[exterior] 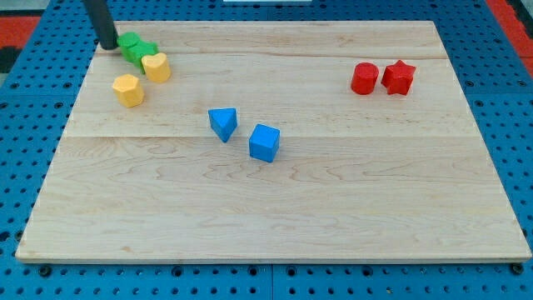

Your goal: Move the heart slightly to the right

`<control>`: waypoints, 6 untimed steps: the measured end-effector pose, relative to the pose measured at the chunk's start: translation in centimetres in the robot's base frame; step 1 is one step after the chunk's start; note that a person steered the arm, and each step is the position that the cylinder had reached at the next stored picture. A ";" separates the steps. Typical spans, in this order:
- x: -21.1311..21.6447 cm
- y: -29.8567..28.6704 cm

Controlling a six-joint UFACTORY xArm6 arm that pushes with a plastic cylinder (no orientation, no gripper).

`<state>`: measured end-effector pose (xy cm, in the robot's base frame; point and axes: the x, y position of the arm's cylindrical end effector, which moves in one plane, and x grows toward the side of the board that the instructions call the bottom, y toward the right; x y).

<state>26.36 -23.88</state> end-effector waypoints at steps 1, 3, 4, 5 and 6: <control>0.1 7.0; 0.1 7.2; 0.1 7.1; 0.1 7.0; 0.1 4.3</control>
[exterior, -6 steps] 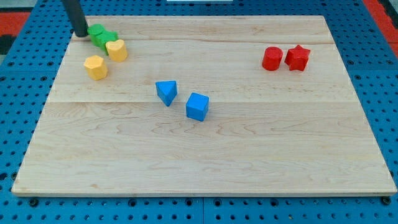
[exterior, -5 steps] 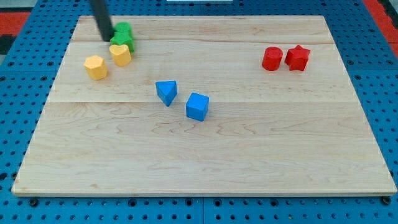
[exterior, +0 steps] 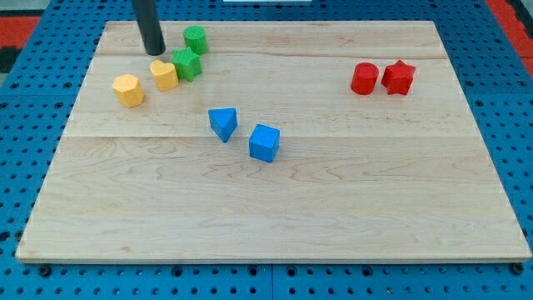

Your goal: Move the heart slightly to the right

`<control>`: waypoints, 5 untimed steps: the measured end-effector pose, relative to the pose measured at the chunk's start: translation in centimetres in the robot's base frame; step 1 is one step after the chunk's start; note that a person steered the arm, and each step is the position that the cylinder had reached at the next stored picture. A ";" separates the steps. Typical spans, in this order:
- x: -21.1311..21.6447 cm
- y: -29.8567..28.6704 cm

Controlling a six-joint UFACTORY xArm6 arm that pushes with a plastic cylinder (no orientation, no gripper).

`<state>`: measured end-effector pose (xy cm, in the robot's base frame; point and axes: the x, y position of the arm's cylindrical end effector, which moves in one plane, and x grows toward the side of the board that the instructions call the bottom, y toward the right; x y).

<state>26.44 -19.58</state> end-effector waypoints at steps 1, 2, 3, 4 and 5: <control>0.0 -2.9; 2.2 -2.9; 4.1 1.6; 3.0 2.7; 3.2 7.9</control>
